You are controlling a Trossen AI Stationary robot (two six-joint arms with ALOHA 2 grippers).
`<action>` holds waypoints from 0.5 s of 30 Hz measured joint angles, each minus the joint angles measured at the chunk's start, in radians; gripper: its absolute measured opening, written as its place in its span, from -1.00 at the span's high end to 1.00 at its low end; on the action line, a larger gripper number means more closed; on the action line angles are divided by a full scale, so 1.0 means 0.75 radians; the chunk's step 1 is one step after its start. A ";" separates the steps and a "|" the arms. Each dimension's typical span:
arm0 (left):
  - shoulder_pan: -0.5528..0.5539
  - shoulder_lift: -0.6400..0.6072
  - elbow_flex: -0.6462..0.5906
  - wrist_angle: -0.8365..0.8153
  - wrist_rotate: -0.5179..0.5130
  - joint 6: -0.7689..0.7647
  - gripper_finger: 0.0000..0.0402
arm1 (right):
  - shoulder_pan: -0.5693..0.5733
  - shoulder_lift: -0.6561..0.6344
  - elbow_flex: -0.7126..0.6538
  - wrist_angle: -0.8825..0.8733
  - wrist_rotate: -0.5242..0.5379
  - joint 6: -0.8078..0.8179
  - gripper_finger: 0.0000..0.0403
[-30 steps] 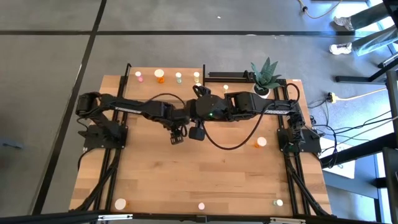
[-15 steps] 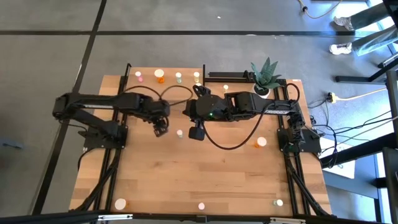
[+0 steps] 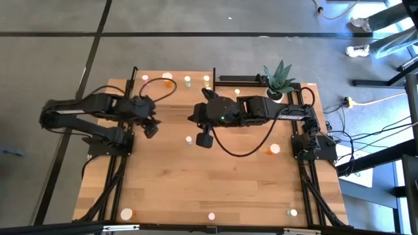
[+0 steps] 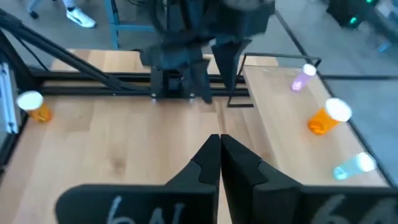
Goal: Pick and place medicine bottles onto shelf by color
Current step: Put the left blue pill bottle on the shelf aligned with the other blue pill bottle
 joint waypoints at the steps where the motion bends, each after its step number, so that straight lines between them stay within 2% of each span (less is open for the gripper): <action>1: -0.006 -0.021 0.000 0.001 -0.011 0.000 -0.08 | -0.002 0.000 0.000 -0.001 0.000 -0.010 0.93; 6: -0.033 -0.097 0.000 0.003 -0.021 0.046 -0.08 | -0.008 0.000 0.000 0.007 -0.003 0.075 0.93; 10: -0.058 -0.121 0.000 0.004 -0.020 0.102 -0.08 | -0.031 0.000 0.000 -0.065 -0.167 0.081 0.93; 15: -0.073 -0.127 0.000 0.004 -0.021 0.108 -0.08 | -0.062 0.000 0.000 -0.151 -0.260 0.127 0.88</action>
